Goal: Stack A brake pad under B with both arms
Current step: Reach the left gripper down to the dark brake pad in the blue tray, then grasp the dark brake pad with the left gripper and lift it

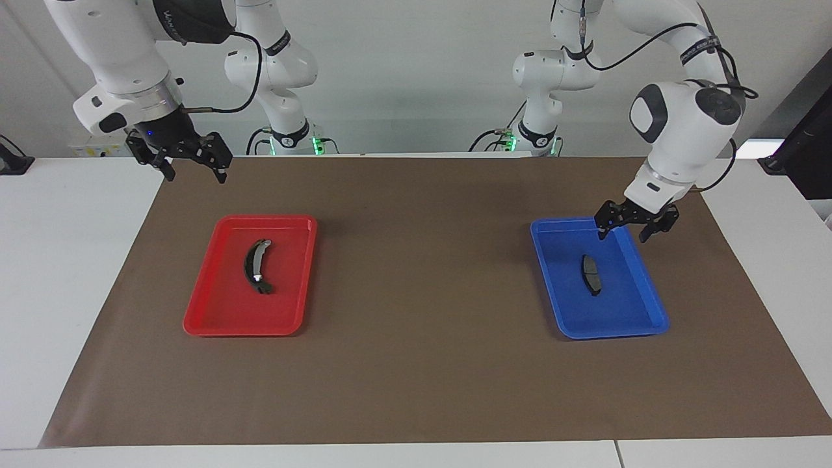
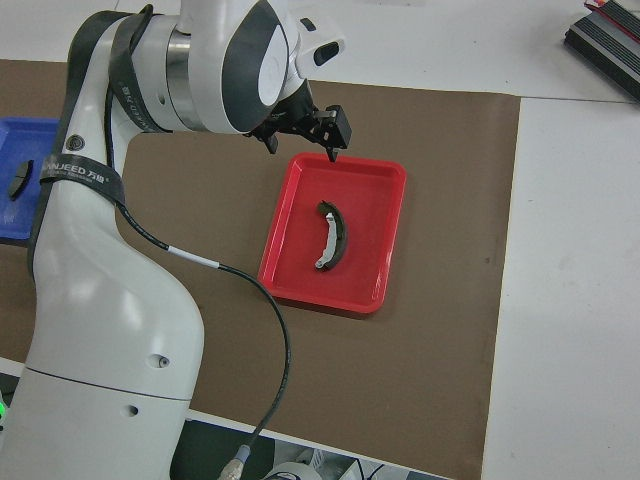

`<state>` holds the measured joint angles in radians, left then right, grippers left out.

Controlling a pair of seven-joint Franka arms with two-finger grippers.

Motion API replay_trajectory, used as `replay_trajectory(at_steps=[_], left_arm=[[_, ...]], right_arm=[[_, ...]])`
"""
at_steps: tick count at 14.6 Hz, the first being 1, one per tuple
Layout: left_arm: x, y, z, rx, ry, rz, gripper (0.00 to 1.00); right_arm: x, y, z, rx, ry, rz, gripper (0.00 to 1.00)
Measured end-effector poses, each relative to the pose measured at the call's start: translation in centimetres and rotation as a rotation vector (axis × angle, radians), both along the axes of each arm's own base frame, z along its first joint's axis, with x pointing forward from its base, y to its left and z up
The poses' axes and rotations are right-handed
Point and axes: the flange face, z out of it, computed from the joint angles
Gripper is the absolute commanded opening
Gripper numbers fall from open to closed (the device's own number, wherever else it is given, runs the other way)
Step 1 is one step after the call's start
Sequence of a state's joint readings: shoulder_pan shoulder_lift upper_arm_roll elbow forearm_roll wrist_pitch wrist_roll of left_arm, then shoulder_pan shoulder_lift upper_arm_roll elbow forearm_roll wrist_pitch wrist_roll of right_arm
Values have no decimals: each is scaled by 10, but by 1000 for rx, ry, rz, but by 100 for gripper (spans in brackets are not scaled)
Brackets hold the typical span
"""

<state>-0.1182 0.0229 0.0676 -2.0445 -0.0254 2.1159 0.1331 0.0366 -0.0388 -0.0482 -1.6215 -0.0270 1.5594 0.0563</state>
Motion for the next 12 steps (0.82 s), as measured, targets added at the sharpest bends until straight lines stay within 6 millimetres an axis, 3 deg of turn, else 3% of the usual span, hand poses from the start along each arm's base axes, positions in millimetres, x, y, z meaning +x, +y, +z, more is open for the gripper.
replay_trajectory(at_steps=[5,7,8,9,12], left_arm=[[4,-3,-89,10,-15,0,94],[2,-2,-111,13,-20,1,93],[2,-2,-119,14,-17,1,88],[2,-2,-124,15,-14,1,80],[1,-2,-129,16,-6,1,28]], right_arm=[[0,0,0,0,1,0,100],[0,0,-1,0,2,0,100],[0,0,-1,0,3,0,100],[1,0,-1,0,3,0,100],[1,0,-1,0,3,0,100]])
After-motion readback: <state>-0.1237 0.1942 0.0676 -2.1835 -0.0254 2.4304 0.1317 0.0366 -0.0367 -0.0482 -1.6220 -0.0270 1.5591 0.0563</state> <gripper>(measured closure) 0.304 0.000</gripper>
